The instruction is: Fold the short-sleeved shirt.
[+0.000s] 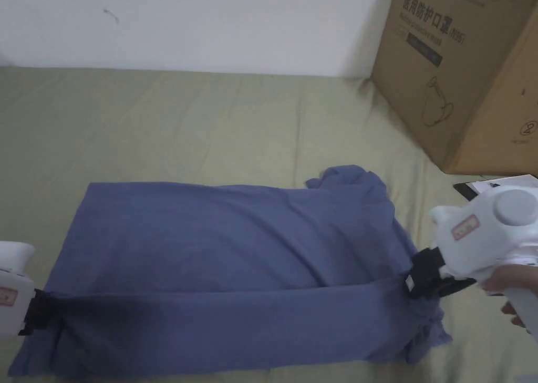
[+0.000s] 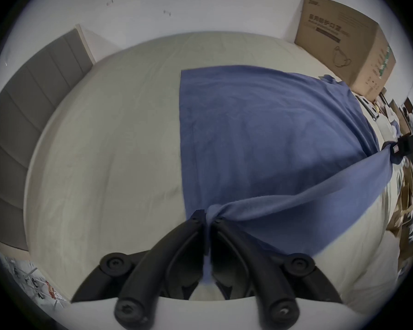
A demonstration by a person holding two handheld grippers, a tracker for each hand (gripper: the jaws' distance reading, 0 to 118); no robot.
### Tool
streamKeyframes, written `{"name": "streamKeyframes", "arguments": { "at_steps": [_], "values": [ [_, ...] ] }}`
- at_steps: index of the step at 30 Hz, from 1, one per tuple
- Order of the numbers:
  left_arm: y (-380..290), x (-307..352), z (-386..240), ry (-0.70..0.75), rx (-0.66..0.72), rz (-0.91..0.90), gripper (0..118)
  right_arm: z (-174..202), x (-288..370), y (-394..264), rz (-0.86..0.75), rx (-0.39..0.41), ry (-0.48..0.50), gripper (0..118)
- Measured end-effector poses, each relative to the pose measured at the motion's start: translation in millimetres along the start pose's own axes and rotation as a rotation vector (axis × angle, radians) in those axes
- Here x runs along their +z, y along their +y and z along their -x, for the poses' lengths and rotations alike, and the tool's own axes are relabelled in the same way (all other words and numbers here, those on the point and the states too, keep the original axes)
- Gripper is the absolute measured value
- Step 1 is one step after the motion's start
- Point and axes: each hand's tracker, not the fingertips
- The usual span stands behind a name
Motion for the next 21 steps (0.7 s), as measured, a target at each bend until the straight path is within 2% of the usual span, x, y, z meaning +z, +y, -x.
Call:
{"name": "streamKeyframes", "arguments": {
  "at_steps": [1,2,3,4,5,6,7,10,12,13,17,18,19,20,21],
  "values": [
    [2.8,-8.3,0.8,0.007,0.007,-0.002,27,3.1,-7.9,4.3,-0.002,-0.01,-0.009,11],
    [3.4,-13.8,2.0,0.023,0.023,-0.009,52,2.6,-16.5,9.6,-0.021,-0.047,-0.024,27],
    [3.7,-18.4,3.6,0.035,0.039,-0.02,85,2.0,-23.8,13.8,-0.066,-0.077,-0.029,67],
    [1.0,-20.4,5.1,0.039,0.054,-0.036,101,1.2,-28.7,14.8,-0.107,-0.091,-0.046,104],
    [-1.4,-19.7,6.5,0.056,0.075,-0.078,108,1.3,-31.0,12.0,-0.142,-0.11,-0.068,118],
    [-3.2,-16.3,7.7,0.075,0.093,-0.124,109,0.4,-33.7,8.5,-0.16,-0.135,-0.09,109],
    [-5.1,-12.0,9.3,0.06,0.11,-0.168,109,0.5,-29.6,6.9,-0.241,-0.156,-0.065,105],
    [-10.9,7.7,10.1,0.004,0.149,-0.236,109,-18.0,-23.6,0.7,-0.265,-0.195,-0.021,109],
    [-13.9,26.7,7.1,-0.018,0.146,-0.255,109,-20.7,-8.7,-10.6,-0.313,-0.189,-0.017,109],
    [-16.8,37.2,4.5,-0.035,0.137,-0.275,109,-7.2,8.8,-23.9,-0.357,-0.175,-0.016,109],
    [-51.7,96.6,-16.3,-0.106,0.11,-0.428,108,15.7,63.9,-85.2,-0.624,-0.116,0.048,108],
    [-66.7,112.1,-22.6,-0.116,0.104,-0.491,105,21.8,77.5,-106.6,-0.711,-0.099,0.074,104],
    [-82.0,125.2,-28.5,-0.115,0.096,-0.541,98,26.7,88.1,-127.0,-0.779,-0.086,0.101,95],
    [-99.3,138.1,-34.7,-0.079,0.102,-0.59,80,31.9,97.8,-150.0,-0.848,-0.073,0.106,79],
    [-114.7,146.9,-40.1,-0.047,0.106,-0.613,40,36.1,104.8,-170.0,-0.895,-0.063,0.092,47]
  ]
}}
